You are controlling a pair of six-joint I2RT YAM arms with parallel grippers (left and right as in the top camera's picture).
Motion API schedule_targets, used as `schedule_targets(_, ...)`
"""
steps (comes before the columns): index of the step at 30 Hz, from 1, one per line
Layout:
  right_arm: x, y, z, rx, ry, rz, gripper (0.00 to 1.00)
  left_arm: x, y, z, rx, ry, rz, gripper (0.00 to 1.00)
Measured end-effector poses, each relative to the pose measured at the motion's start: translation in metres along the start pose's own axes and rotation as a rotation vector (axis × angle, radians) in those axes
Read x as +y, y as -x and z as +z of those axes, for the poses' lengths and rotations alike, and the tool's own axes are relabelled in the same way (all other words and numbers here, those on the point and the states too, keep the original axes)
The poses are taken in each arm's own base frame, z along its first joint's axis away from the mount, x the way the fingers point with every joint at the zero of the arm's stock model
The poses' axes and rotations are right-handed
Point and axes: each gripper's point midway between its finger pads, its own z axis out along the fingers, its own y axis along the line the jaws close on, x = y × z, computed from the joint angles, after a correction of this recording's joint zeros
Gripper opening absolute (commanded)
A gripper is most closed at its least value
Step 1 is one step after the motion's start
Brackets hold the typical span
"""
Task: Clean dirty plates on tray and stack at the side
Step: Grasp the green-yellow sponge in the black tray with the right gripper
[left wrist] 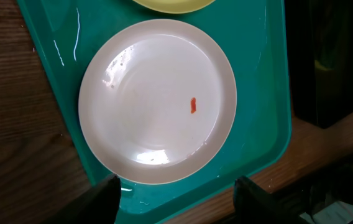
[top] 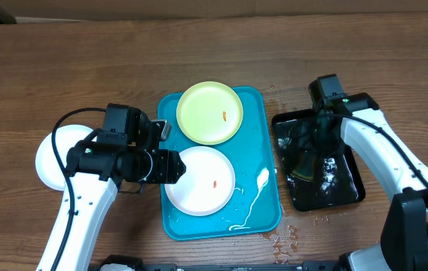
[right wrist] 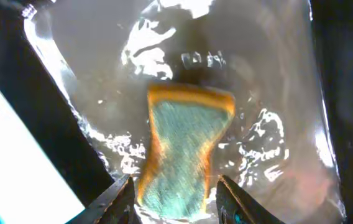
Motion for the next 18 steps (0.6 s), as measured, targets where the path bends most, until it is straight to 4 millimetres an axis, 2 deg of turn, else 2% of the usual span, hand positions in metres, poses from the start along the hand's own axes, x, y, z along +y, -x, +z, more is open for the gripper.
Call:
schedule_targets(3, -0.003, -0.007, 0.006, 0.019, -0.008, 0.017, 0.45, 0.001, 0.000, 0.000, 0.001, 0.004, -0.001, 0.62)
schedule_targets(5, -0.006, -0.017, 0.019, 0.042, -0.013, 0.034, 0.44, 0.001, -0.001, 0.000, 0.003, 0.008, -0.001, 0.63)
schedule_targets(7, -0.007, -0.023, 0.033, 0.047, 0.001, 0.043, 0.39, 0.002, -0.001, 0.000, 0.004, 0.009, -0.002, 0.64)
schedule_targets(9, -0.008, -0.033, 0.045, 0.062, 0.009, 0.047, 0.28, 0.002, -0.001, 0.000, 0.003, 0.010, -0.001, 0.64)
schedule_targets(12, -0.006, -0.036, 0.057, 0.051, 0.035, 0.059, 0.08, 0.002, -0.001, 0.000, 0.003, 0.011, 0.001, 0.65)
schedule_targets(13, -0.006, -0.035, 0.059, 0.046, 0.039, 0.060, 0.04, 0.002, -0.001, 0.000, 0.003, 0.012, 0.000, 0.65)
schedule_targets(18, -0.007, -0.038, 0.059, 0.054, 0.031, 0.064, 0.04, 0.002, -0.001, 0.000, 0.003, 0.011, 0.001, 0.66)
